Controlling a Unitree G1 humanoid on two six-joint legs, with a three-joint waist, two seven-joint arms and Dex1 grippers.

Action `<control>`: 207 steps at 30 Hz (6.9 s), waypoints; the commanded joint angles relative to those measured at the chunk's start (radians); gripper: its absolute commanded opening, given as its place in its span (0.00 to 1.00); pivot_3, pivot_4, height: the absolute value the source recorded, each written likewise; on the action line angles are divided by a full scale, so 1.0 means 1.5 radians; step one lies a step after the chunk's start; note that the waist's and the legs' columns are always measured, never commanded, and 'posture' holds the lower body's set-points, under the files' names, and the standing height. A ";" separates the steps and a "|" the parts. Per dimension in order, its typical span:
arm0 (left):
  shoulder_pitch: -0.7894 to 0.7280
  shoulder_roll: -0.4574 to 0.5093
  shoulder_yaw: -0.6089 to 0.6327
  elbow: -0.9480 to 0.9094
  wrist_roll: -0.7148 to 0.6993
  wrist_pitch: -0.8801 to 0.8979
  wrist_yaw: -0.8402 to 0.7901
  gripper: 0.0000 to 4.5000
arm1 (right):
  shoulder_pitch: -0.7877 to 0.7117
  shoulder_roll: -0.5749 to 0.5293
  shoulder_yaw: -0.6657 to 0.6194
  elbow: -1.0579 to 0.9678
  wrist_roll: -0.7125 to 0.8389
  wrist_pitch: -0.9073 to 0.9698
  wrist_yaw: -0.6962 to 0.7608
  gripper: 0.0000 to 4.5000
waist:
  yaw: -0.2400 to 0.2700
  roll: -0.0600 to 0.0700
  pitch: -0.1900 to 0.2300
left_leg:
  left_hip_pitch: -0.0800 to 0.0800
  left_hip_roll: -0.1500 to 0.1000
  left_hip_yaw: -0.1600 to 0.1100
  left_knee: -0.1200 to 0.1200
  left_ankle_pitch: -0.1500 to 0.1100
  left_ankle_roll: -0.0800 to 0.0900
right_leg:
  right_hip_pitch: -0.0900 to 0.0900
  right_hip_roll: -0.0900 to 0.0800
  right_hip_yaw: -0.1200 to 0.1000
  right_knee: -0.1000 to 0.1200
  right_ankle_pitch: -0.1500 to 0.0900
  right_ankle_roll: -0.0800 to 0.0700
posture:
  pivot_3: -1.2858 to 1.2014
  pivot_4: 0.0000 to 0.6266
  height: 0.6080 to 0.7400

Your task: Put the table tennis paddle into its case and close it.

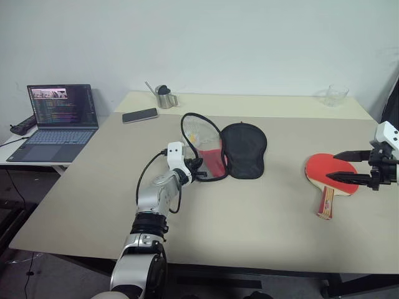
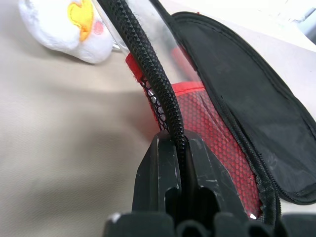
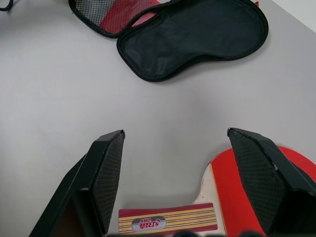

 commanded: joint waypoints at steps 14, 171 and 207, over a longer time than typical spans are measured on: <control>-0.022 0.064 -0.022 -0.020 -0.014 0.031 -0.094 0.01 | -0.021 0.010 -0.008 -0.013 0.004 -0.002 -0.002 0.82 | 0.000 0.000 0.000 | 0.000 0.000 0.000 0.000 0.000 0.000 | 0.000 0.000 0.000 0.000 0.000 0.000 | 0.52 0.24 1.00; 0.117 0.386 -0.059 -0.318 -0.051 -0.013 -0.365 0.88 | -0.383 0.808 -0.130 -0.087 -0.230 0.413 -0.985 0.25 | -0.050 0.001 -0.002 | 0.010 0.013 0.020 -0.011 0.000 0.001 | -0.007 0.016 0.022 0.000 0.006 -0.007 | 0.52 0.24 1.00; 0.237 0.418 0.000 -0.464 -0.086 0.063 -0.314 0.88 | -0.304 0.957 -0.002 0.078 -0.095 0.343 -1.004 0.25 | -0.053 0.001 -0.002 | -0.001 0.013 0.022 -0.011 0.000 0.000 | -0.019 0.015 0.024 0.000 0.006 -0.007 | 0.52 0.24 1.00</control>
